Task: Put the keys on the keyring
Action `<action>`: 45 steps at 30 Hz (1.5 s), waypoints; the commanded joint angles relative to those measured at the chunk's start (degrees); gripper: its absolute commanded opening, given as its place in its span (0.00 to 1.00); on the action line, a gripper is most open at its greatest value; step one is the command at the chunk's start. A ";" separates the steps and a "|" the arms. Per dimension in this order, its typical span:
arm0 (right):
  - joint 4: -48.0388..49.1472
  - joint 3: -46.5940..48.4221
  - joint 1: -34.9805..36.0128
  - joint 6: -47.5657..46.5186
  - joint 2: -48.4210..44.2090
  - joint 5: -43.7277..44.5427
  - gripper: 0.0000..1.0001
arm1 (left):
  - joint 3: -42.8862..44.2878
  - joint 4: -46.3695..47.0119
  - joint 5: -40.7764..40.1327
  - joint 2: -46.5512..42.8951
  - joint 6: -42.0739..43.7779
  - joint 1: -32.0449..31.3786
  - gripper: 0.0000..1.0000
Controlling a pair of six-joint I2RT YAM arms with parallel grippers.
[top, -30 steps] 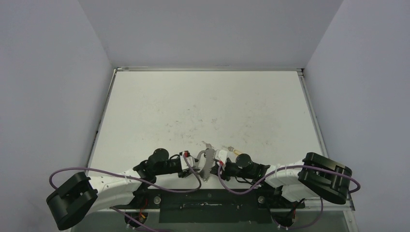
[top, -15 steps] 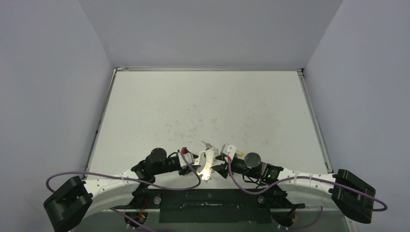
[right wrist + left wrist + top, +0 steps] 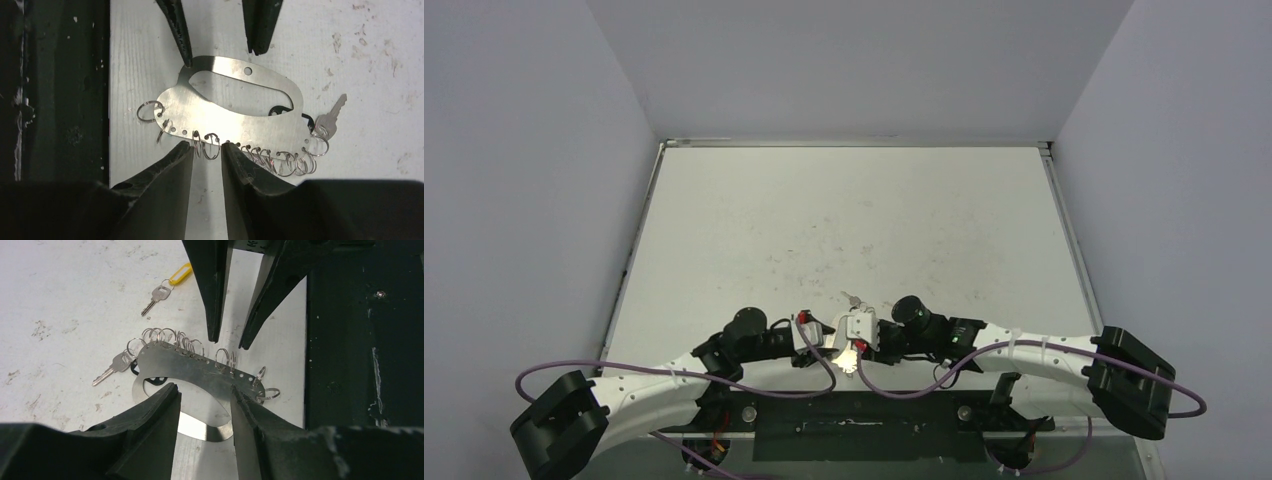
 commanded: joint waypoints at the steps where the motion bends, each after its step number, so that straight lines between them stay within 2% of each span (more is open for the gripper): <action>1: -9.16 4.94 0.44 -15.18 2.20 -4.00 0.27 | -0.09 0.57 2.96 -0.52 0.56 -0.41 0.39; 5: -14.14 8.00 0.47 -22.47 5.83 -5.28 0.24 | -0.44 0.94 2.77 -0.53 0.66 -0.37 0.39; 9: -16.05 9.75 0.70 -24.86 8.22 -8.00 0.22 | -0.63 0.51 2.44 -1.34 0.63 -0.46 0.38; 22: -11.61 10.25 1.95 -22.11 11.46 -4.17 0.22 | -1.20 -0.97 1.77 -4.21 0.32 -0.54 0.38; 32: -11.52 11.17 2.52 -21.70 8.19 -1.86 0.23 | -1.31 -1.38 1.77 -4.67 0.00 -0.54 0.37; 43: -11.72 13.09 2.74 -21.67 14.16 -2.63 0.22 | -1.15 -1.75 2.12 -5.24 -0.10 -0.54 0.37; 45: -11.89 13.42 2.80 -21.67 15.10 -2.64 0.18 | -1.15 -1.83 2.12 -5.25 -0.13 -0.54 0.37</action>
